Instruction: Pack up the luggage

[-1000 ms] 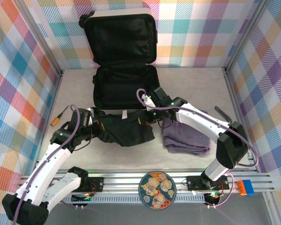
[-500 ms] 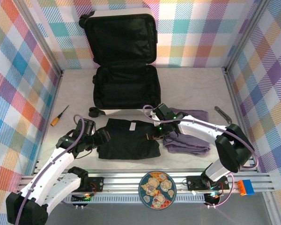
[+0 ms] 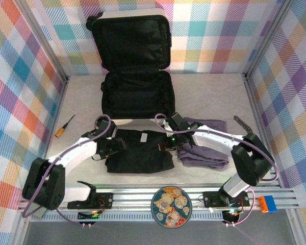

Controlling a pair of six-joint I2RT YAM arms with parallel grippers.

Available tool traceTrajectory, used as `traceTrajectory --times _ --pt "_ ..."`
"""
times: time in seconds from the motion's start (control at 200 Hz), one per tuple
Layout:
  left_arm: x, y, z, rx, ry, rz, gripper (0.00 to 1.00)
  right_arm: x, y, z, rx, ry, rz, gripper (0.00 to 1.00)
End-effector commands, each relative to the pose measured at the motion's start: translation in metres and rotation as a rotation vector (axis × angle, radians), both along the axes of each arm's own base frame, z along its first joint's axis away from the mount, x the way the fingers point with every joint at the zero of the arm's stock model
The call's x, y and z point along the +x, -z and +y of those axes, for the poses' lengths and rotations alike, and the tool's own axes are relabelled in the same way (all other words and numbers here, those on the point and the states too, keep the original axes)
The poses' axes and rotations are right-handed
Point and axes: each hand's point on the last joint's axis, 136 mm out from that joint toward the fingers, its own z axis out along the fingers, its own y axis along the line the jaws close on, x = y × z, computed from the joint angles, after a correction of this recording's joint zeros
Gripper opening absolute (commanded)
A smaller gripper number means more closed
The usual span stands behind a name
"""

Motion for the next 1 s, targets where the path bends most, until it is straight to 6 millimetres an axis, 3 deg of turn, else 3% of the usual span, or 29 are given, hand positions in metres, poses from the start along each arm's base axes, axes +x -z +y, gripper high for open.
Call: traceTrajectory --times 0.0,0.155,0.365,0.43,0.52,0.585,0.695,0.79,1.0 --pt "0.029 0.002 -0.003 0.062 0.043 -0.028 0.8 0.002 0.0 0.004 0.007 0.006 -0.007 0.0" --pt "0.031 0.022 -0.027 0.004 0.132 0.029 0.8 0.002 0.001 0.004 0.002 0.008 -0.002 0.0" --pt "0.013 0.052 -0.051 0.012 0.215 0.11 0.75 0.003 0.0 0.004 0.008 0.015 -0.004 0.0" --pt "0.006 0.062 -0.059 0.008 0.243 0.138 0.62 0.003 -0.001 0.004 0.008 0.016 -0.005 0.0" --pt "-0.001 0.067 -0.065 0.038 0.271 0.16 0.26 0.002 -0.002 0.003 0.009 0.016 -0.006 0.0" --pt "-0.004 0.066 -0.066 0.059 0.283 0.158 0.13 0.002 -0.004 0.002 0.011 0.019 -0.012 0.0" --pt "-0.004 0.053 -0.067 0.072 0.295 0.138 0.0 0.003 -0.012 0.001 0.018 0.021 -0.034 0.0" --pt "-0.003 0.034 -0.065 0.086 0.299 0.107 0.0 0.004 -0.024 -0.001 0.019 0.014 -0.065 0.0" --pt "0.001 -0.038 -0.062 0.057 0.306 -0.035 0.0 0.015 -0.077 0.004 0.073 -0.015 -0.184 0.0"
